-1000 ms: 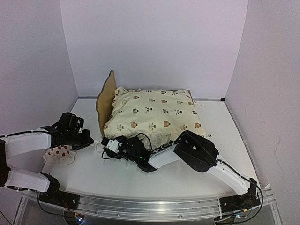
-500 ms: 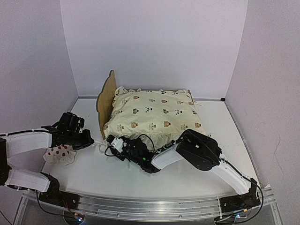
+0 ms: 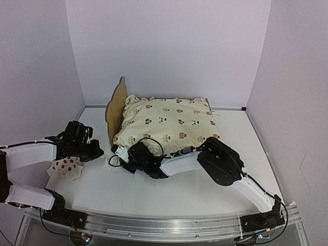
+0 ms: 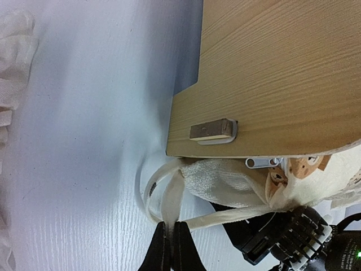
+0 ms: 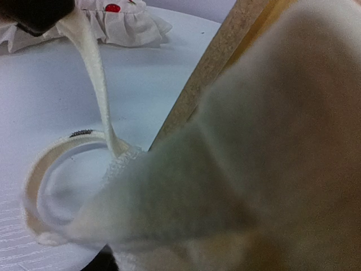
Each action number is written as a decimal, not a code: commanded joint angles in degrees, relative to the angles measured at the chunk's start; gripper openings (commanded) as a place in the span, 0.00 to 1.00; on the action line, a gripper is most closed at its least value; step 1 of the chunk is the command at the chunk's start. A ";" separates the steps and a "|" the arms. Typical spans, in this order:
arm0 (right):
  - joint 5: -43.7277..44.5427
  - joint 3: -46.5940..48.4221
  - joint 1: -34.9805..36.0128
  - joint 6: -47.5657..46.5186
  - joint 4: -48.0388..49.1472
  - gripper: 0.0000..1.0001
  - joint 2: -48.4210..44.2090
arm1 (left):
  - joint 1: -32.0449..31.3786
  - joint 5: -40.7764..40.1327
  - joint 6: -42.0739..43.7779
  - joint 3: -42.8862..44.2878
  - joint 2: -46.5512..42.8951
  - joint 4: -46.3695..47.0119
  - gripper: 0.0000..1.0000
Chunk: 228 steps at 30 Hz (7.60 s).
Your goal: Set up the pet bed
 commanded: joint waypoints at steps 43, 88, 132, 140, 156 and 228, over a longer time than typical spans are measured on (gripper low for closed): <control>0.78 -17.18 -1.16 7.80 -15.13 0.00 -12.69 | 0.16 -2.34 2.33 7.39 -1.10 -1.20 0.00; 7.23 -50.40 -1.12 16.38 -13.47 0.00 -31.01 | 0.51 -29.84 1.44 19.35 -0.62 -18.10 0.00; -32.44 -36.76 -46.38 52.31 -47.35 0.61 -59.87 | -2.53 -8.68 4.86 17.06 -7.76 -13.10 0.51; -42.23 -42.94 -46.30 55.15 -38.74 0.47 -56.70 | -4.45 -8.30 4.22 15.87 -10.14 -16.15 0.49; -34.85 -53.39 -34.70 62.00 -32.34 0.41 -61.49 | -19.80 -11.22 3.39 26.30 -3.59 -21.08 0.46; -23.31 -59.29 -25.08 45.24 -45.71 0.66 -86.63 | -44.83 -23.89 23.90 68.52 42.92 -23.29 0.91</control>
